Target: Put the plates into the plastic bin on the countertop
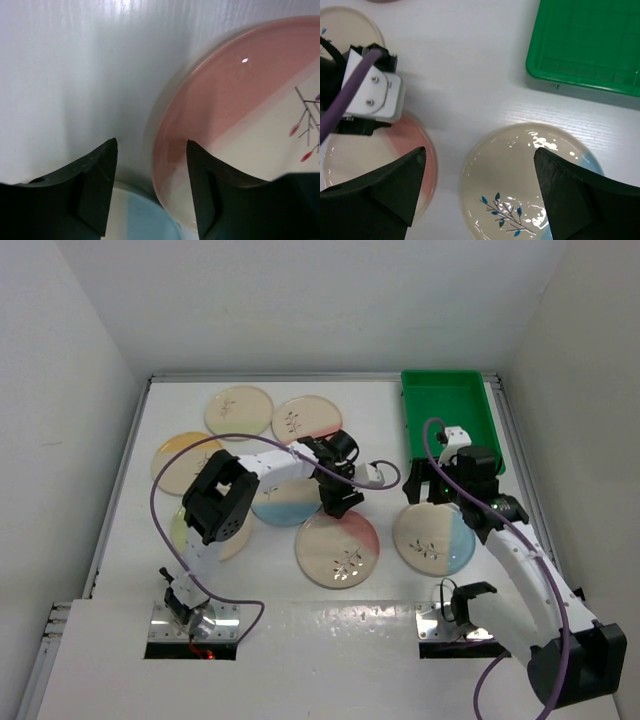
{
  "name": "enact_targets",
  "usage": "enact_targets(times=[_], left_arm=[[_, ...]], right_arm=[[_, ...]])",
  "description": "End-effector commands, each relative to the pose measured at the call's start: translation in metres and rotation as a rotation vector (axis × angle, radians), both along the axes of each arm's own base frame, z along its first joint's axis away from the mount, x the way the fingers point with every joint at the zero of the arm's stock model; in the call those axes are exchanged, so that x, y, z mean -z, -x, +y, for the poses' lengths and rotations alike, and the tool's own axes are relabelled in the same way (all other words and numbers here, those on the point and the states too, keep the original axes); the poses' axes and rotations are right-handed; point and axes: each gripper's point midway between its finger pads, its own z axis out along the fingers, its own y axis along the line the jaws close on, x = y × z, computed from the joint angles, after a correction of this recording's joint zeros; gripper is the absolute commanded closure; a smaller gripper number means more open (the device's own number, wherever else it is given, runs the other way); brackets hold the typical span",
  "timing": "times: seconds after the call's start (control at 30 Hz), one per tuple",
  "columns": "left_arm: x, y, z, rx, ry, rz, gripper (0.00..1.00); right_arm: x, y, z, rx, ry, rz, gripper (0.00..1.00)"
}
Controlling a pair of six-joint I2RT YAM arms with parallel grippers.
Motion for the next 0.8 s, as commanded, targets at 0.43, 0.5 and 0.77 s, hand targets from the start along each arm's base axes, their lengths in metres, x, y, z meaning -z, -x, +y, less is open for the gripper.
enact_targets(times=[0.43, 0.5, 0.77], left_arm=[[0.0, 0.012, -0.005, 0.001, 0.056, 0.101, 1.0], [-0.021, 0.002, -0.001, -0.026, 0.094, 0.076, 1.0], [-0.078, 0.009, 0.01, -0.01, 0.178, -0.028, 1.0]], right_arm=[[0.066, 0.048, 0.056, -0.221, -0.182, 0.33, 0.04], [0.067, 0.044, 0.066, -0.253, -0.233, 0.307, 0.12], [0.093, 0.044, 0.097, -0.344, -0.31, 0.343, 0.26]])
